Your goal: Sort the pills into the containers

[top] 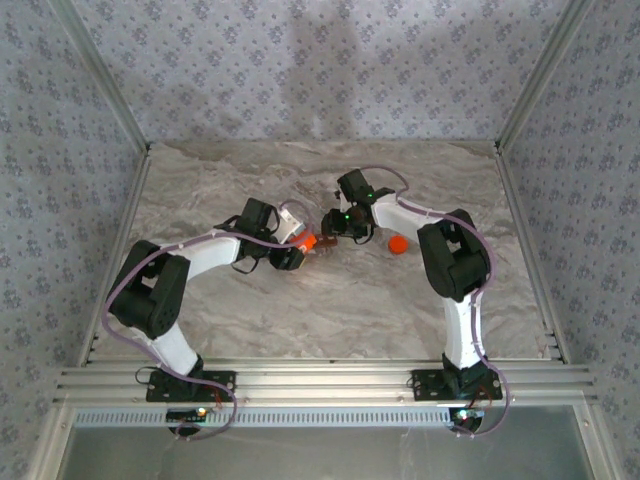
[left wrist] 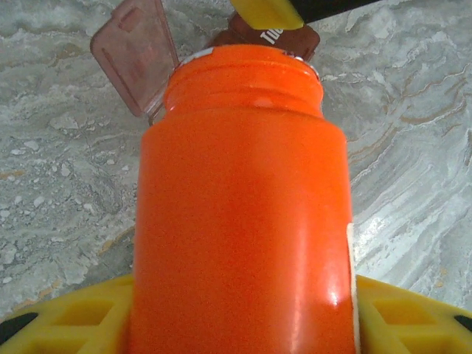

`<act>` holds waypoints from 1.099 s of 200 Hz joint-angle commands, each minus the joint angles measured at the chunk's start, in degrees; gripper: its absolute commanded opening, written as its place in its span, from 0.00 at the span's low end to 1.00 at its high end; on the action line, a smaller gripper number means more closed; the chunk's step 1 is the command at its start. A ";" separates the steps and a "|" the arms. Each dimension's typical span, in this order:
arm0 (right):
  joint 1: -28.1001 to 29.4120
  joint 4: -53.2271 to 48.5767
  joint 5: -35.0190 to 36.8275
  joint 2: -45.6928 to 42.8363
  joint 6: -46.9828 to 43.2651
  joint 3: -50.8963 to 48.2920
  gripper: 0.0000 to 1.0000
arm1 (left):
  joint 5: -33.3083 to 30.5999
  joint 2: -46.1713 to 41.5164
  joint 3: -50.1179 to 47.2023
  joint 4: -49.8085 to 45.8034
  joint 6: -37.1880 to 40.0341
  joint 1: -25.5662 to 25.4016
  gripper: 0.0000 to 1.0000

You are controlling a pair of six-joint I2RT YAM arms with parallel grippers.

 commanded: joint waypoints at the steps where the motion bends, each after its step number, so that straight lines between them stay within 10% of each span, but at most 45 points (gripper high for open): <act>1: 0.24 -0.32 -0.88 0.94 -0.72 0.08 0.51 | 1.41 -0.90 0.50 -1.00 -0.92 0.31 0.00; 220: 0.84 -0.49 -1.56 1.88 -0.70 0.76 0.51 | 1.14 3.31 8.19 -10.32 -1.64 0.81 0.00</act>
